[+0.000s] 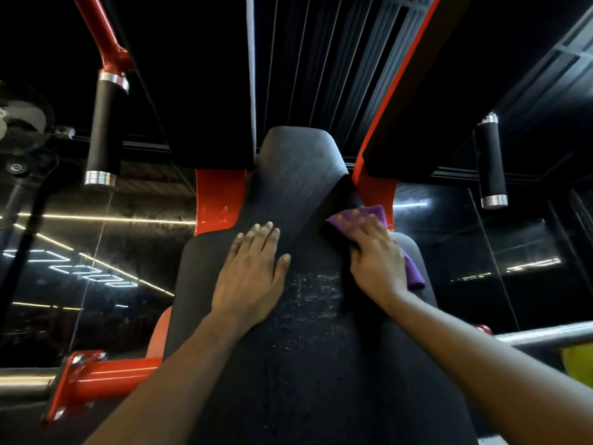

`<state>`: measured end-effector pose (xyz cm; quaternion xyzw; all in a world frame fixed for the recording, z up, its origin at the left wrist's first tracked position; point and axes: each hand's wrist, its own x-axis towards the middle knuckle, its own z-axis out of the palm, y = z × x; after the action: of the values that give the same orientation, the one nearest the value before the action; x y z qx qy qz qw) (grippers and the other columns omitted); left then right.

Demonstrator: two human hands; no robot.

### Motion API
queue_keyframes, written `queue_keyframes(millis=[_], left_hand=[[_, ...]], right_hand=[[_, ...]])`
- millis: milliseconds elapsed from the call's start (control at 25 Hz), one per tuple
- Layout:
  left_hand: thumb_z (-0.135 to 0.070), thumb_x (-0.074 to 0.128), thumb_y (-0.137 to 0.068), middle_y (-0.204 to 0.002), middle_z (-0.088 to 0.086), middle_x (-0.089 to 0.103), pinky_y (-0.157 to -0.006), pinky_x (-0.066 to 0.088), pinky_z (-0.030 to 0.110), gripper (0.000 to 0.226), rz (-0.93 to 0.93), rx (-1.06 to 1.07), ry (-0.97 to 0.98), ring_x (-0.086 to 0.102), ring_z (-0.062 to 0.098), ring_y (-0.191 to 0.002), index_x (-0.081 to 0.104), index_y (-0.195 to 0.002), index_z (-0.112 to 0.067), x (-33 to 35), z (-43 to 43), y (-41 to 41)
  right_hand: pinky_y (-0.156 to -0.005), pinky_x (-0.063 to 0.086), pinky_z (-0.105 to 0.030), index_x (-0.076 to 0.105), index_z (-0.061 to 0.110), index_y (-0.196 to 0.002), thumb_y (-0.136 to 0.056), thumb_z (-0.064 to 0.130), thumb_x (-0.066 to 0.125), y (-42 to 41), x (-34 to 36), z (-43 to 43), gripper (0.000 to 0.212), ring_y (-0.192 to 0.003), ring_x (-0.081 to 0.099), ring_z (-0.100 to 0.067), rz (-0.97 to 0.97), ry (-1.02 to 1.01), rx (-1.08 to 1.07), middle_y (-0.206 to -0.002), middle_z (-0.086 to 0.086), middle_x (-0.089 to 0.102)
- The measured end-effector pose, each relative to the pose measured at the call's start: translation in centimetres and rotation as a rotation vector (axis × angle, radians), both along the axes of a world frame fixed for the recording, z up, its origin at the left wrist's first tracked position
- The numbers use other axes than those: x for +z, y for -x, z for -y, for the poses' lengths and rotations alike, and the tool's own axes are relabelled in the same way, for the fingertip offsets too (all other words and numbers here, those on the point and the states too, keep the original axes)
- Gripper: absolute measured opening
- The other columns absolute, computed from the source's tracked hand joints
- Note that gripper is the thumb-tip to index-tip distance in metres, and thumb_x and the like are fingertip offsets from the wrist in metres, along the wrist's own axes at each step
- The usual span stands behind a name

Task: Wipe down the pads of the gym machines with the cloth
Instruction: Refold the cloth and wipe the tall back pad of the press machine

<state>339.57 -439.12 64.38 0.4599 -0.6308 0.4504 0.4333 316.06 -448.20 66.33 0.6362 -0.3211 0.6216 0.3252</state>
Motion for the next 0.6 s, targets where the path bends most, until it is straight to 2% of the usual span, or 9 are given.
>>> queue_keyframes(millis=[120,200,280,320,360,480,520,600], left_hand=[[-0.049,0.02,-0.104,-0.165,-0.002,0.022,-0.126,0.005,0.036,0.062,0.038,0.032,-0.051,0.013,0.014,-0.153,0.029,-0.157,-0.018,-0.3,0.8,0.9],[-0.047,0.025,-0.105,-0.165,-0.002,0.023,-0.126,0.006,0.037,0.06,0.042,0.07,-0.042,0.014,0.014,-0.153,0.029,-0.157,-0.018,-0.4,1.0,1.0],[-0.047,0.026,-0.105,-0.164,0.0,0.025,-0.126,0.007,0.038,0.06,0.037,0.097,-0.037,0.016,0.016,-0.153,0.03,-0.156,-0.017,-0.4,0.9,1.2],[-0.047,0.026,-0.105,-0.164,0.0,0.026,-0.126,0.008,0.039,0.06,0.029,0.108,-0.038,0.017,0.016,-0.153,0.031,-0.156,-0.016,-0.4,0.8,1.4],[-0.047,0.027,-0.105,-0.164,0.001,0.026,-0.126,0.008,0.039,0.06,0.021,0.114,-0.041,0.017,0.017,-0.153,0.031,-0.156,-0.015,-0.5,0.7,1.7],[-0.047,0.027,-0.105,-0.164,0.003,0.026,-0.126,0.008,0.04,0.061,0.0,0.127,-0.039,0.016,0.018,-0.153,0.031,-0.156,-0.013,-0.5,0.7,2.4],[-0.047,0.026,-0.105,-0.164,0.003,0.025,-0.126,0.007,0.04,0.061,-0.007,0.131,-0.039,0.015,0.019,-0.153,0.03,-0.156,-0.012,-0.6,0.7,2.5],[-0.048,0.025,-0.105,-0.165,0.004,0.024,-0.126,0.006,0.04,0.062,-0.018,0.136,-0.039,0.014,0.019,-0.154,0.029,-0.156,-0.012,-0.7,0.9,2.6]], right_hand=[[-0.121,0.027,-0.035,0.047,0.044,-0.147,-0.081,0.01,0.055,3.2,-0.7,0.4,0.074,-0.152,0.024,-0.01,-0.295,0.05,0.016,-0.16,0.018,0.035],[-0.121,0.029,-0.036,0.048,0.045,-0.146,-0.082,0.009,0.053,4.8,0.1,0.7,0.074,-0.152,0.025,-0.008,-0.198,0.025,0.038,-0.16,0.018,0.036],[-0.121,0.031,-0.044,0.049,0.042,-0.146,-0.084,0.011,0.052,3.3,-0.8,0.4,0.069,-0.151,0.03,-0.015,0.105,-0.025,0.083,-0.158,0.013,0.042],[-0.121,0.031,-0.046,0.05,0.041,-0.145,-0.085,0.012,0.054,2.2,-1.7,0.2,0.067,-0.15,0.032,-0.017,0.184,-0.029,0.079,-0.156,0.012,0.044],[-0.122,0.029,-0.045,0.052,0.041,-0.144,-0.085,0.011,0.056,1.6,-2.8,0.1,0.067,-0.149,0.033,-0.018,0.166,-0.012,0.06,-0.156,0.012,0.045],[-0.121,0.029,-0.037,0.053,0.042,-0.143,-0.082,0.011,0.056,4.7,-3.7,0.6,0.069,-0.15,0.031,-0.013,-0.148,0.058,0.017,-0.156,0.016,0.043],[-0.12,0.03,-0.035,0.053,0.043,-0.143,-0.083,0.009,0.055,6.2,-2.9,0.7,0.069,-0.15,0.03,-0.012,-0.167,0.044,0.021,-0.156,0.017,0.042],[-0.119,0.032,-0.035,0.055,0.042,-0.142,-0.087,0.007,0.054,6.9,-1.5,0.9,0.066,-0.149,0.03,-0.01,0.021,-0.031,0.094,-0.156,0.016,0.043]])
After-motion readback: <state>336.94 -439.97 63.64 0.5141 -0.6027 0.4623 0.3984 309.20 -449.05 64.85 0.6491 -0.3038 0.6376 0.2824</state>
